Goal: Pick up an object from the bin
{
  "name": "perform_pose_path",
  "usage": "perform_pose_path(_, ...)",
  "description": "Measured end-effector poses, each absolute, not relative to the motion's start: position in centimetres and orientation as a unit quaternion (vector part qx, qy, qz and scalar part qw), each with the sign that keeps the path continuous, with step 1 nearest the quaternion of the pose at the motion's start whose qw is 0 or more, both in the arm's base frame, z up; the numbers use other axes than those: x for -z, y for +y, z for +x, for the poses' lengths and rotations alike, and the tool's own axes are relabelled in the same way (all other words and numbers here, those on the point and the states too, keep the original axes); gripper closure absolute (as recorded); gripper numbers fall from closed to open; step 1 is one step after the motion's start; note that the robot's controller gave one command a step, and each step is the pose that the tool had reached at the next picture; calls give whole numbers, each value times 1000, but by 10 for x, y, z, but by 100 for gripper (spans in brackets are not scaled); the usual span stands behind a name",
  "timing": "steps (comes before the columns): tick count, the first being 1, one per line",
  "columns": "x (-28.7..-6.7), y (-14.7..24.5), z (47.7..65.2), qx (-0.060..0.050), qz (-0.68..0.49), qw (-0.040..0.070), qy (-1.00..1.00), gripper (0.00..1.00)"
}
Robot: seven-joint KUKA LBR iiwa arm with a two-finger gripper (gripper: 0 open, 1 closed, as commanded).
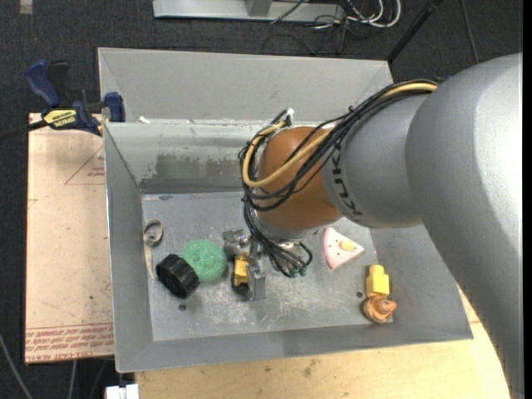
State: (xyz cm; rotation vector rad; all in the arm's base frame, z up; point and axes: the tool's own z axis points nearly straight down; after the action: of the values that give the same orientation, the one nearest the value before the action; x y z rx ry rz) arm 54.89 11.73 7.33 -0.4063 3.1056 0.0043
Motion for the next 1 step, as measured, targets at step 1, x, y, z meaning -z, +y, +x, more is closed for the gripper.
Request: perform_pose_path(1, -73, 117, 549, -1, -130, 5, 992, 100)
